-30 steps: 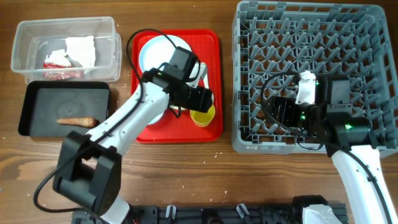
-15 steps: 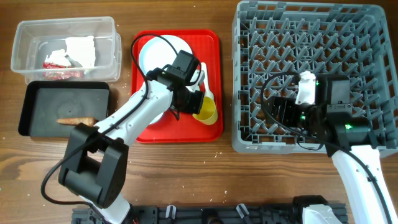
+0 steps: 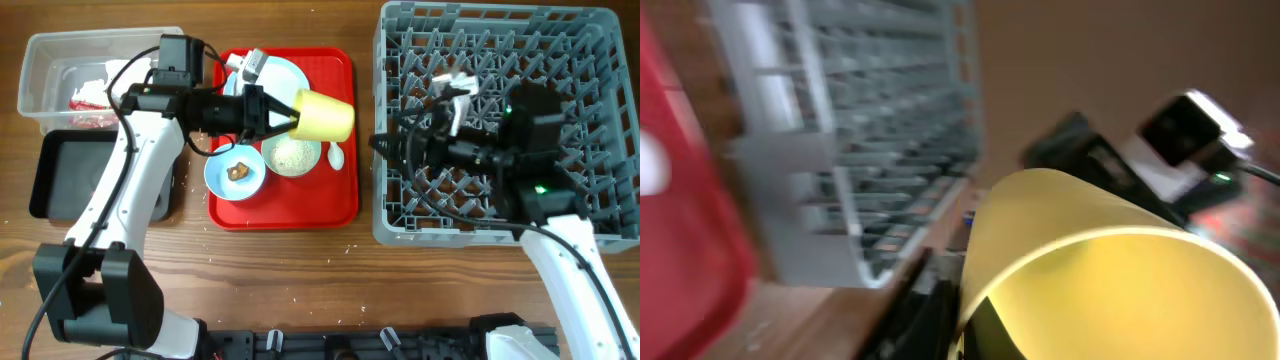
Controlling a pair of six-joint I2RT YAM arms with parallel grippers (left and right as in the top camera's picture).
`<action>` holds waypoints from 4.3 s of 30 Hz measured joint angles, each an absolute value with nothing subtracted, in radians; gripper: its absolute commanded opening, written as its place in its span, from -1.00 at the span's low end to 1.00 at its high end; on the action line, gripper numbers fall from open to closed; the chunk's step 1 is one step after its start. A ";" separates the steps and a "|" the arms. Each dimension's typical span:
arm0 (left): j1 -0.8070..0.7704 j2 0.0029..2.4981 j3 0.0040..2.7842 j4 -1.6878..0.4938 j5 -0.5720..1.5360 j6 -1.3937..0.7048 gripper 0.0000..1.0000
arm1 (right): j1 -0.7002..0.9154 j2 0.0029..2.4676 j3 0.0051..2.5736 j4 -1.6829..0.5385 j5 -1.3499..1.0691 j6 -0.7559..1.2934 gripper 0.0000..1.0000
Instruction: Sort waste into correct bins and load items into the dishwasher rack
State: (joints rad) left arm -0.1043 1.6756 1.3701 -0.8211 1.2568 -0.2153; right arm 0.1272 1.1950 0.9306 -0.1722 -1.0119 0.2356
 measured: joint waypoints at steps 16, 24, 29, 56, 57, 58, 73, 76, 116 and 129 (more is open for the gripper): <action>-0.185 1.676 1.370 -0.819 1.468 -0.295 -0.92 | 0.247 1.369 0.931 0.280 -1.275 0.348 0.54; -0.183 1.676 1.370 -0.819 1.477 -0.297 -0.92 | 0.245 1.369 0.931 0.329 -1.268 0.382 -0.06; -0.183 1.676 1.370 -0.822 1.477 -0.302 -0.48 | 0.244 1.369 0.931 0.331 -1.264 0.389 -0.24; -0.205 1.676 1.370 -0.804 0.202 -0.309 -0.49 | 0.170 1.227 1.246 -1.217 -0.183 0.344 -0.34; -0.205 1.676 1.370 -0.803 0.202 -0.310 -0.49 | 0.170 1.241 1.247 -1.250 -0.172 0.347 -0.33; -0.205 1.676 1.370 -0.803 0.200 -0.309 -0.49 | 0.170 1.261 1.247 -1.279 -0.164 0.350 -0.33; -0.205 1.676 1.370 -0.804 0.197 -0.309 -0.46 | 0.170 1.589 1.247 -1.293 -0.113 0.350 0.47; -0.205 1.676 1.370 -0.803 0.197 -0.309 -0.45 | 0.170 1.589 1.247 -1.291 -0.108 0.342 0.94; -0.353 1.676 1.013 -0.763 -0.063 -0.087 -0.71 | 0.172 1.580 1.611 -1.222 -0.108 0.244 0.98; -0.352 1.667 1.149 -0.939 -0.063 -0.234 -0.92 | 0.172 1.580 1.611 -1.224 -0.107 0.229 0.99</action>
